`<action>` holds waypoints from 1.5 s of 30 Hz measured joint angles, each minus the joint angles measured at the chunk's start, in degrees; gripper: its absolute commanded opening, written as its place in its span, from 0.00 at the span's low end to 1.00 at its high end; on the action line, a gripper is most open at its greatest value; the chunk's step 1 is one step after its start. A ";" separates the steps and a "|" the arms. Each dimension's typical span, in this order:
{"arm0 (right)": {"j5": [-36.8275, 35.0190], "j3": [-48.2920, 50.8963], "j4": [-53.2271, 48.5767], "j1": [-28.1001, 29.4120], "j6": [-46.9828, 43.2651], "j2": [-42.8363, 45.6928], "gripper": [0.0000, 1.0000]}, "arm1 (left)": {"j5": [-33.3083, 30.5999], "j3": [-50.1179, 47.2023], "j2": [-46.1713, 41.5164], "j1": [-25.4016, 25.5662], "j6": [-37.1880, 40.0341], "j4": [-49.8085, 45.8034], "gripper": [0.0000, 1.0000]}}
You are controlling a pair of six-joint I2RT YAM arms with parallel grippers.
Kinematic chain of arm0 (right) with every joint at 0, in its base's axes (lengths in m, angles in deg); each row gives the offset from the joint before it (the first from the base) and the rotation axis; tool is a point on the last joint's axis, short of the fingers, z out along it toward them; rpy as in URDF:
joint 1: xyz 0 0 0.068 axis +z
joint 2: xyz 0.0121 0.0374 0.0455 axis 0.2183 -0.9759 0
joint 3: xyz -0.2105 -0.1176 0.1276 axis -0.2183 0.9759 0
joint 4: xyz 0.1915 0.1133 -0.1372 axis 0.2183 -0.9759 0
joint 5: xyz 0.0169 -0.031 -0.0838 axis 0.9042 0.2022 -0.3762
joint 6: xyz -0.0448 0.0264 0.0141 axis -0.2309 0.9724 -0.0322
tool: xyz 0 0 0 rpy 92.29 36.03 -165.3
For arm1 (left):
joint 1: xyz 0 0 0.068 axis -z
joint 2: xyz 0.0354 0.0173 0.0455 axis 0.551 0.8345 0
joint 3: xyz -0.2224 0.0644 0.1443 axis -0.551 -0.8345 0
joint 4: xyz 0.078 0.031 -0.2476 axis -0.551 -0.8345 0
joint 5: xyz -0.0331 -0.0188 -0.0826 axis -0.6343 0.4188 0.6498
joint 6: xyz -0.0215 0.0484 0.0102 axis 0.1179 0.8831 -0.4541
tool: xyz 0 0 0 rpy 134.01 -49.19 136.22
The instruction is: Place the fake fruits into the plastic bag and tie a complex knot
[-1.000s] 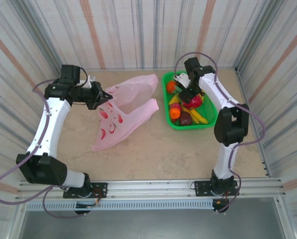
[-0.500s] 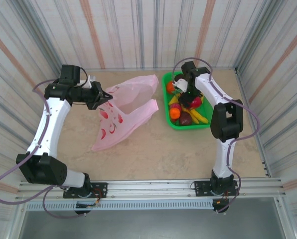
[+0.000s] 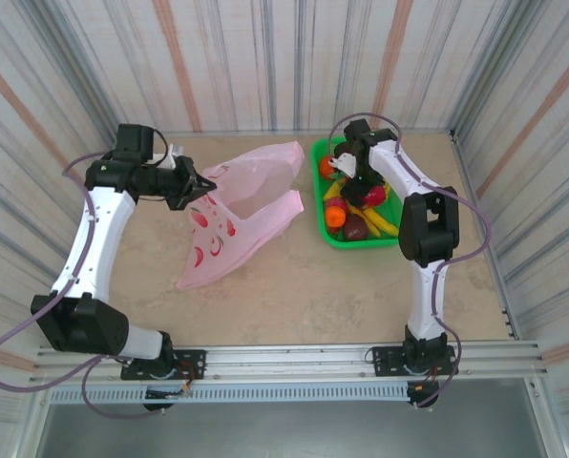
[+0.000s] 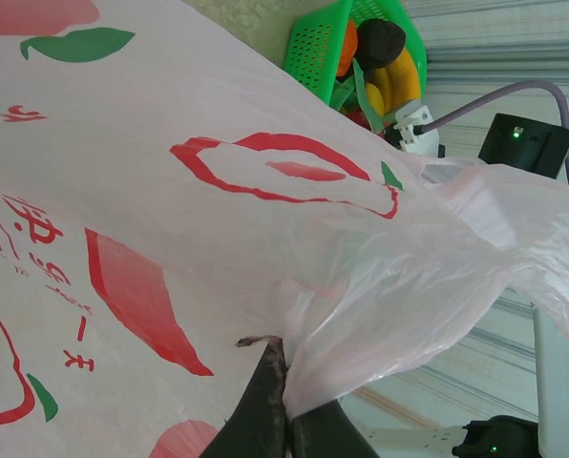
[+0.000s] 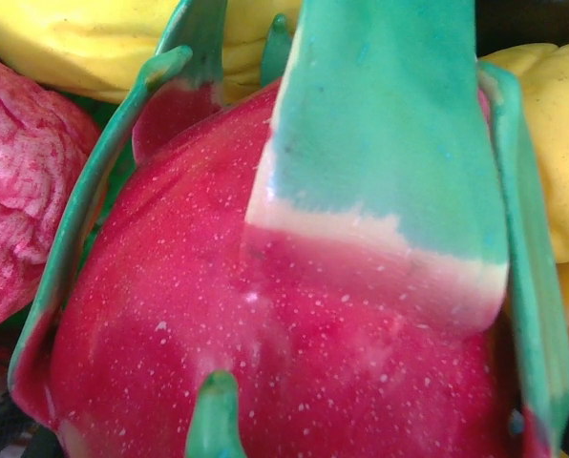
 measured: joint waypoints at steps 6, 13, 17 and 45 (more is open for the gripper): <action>0.76 0.74 1.14 -0.17 1.99 0.68 0.77 | 0.59 0.00 0.00 -0.02 0.00 0.02 0.00; 5.07 6.64 6.45 -1.22 4.81 5.44 0.69 | 0.74 -0.70 0.00 0.00 -0.04 0.26 0.00; 8.92 8.50 8.50 -2.45 7.32 9.46 0.68 | 0.74 -0.83 0.00 0.00 -0.04 0.37 0.00; 50.51 56.70 39.01 -7.72 32.85 76.06 0.64 | 6.75 -2.56 0.00 1.86 -4.15 4.72 0.00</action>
